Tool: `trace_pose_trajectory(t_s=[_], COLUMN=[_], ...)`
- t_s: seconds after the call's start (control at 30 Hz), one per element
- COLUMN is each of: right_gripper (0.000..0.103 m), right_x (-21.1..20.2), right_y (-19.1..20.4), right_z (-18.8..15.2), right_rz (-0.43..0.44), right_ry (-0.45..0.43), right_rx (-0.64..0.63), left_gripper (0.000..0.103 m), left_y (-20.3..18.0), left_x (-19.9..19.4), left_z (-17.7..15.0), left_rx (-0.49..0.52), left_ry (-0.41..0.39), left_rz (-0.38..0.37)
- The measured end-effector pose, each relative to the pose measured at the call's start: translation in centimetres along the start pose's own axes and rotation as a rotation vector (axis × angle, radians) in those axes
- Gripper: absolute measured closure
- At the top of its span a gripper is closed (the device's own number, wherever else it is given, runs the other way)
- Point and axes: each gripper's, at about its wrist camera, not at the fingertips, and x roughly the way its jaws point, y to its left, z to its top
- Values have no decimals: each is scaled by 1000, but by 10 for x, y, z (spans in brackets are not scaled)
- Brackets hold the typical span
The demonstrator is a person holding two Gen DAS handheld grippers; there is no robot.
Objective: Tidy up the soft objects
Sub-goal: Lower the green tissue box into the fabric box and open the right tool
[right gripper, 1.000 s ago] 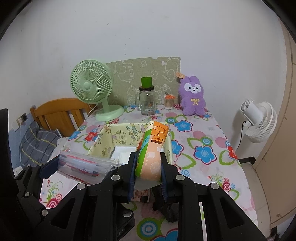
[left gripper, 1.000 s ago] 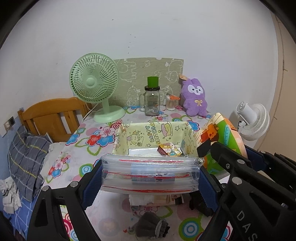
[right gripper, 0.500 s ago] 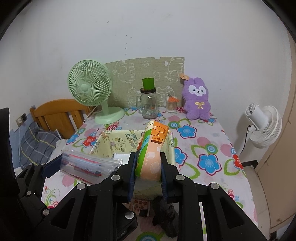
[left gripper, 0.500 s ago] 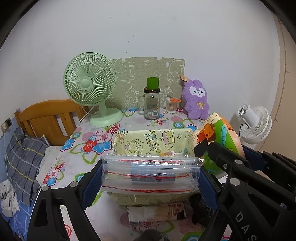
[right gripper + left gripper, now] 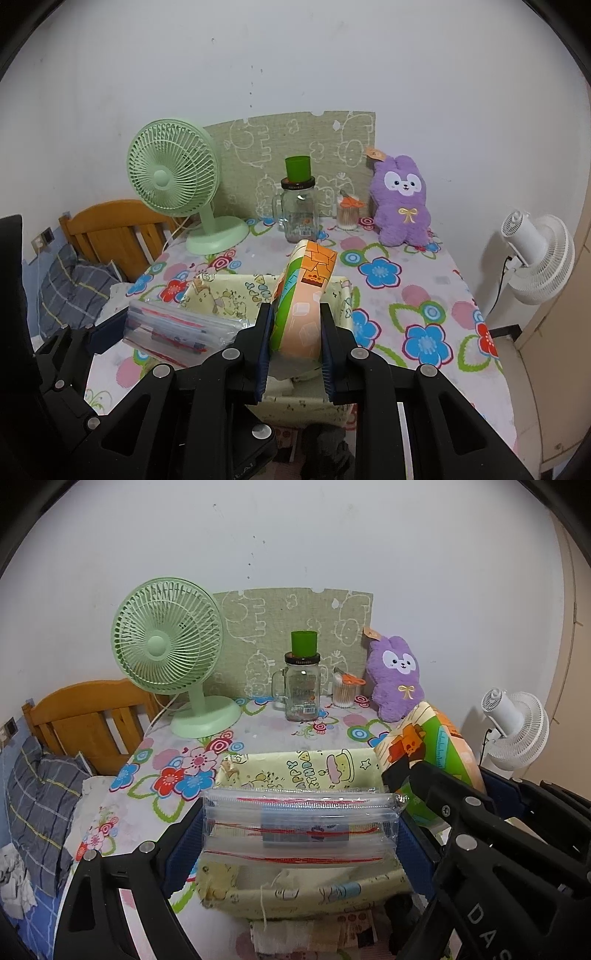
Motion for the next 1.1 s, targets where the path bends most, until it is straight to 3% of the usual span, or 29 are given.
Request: trace_pose_trajectory(t_s=[0.57, 0.7, 1.1], right_gripper=[77, 77, 77], right_x=[58, 67, 75], right_y=[-14, -16, -21], right_z=[3, 1, 0], right_rz=[-18, -20, -37], right_ry=[48, 63, 59], right_rx=[12, 20, 23], left_gripper=[5, 0, 0], left_y=[-1, -1, -3], left_x=[56, 62, 66], left_z=[2, 1, -2], left_rx=[3, 14, 35], left_ry=[43, 56, 74], left_rz=[-9, -10, -40])
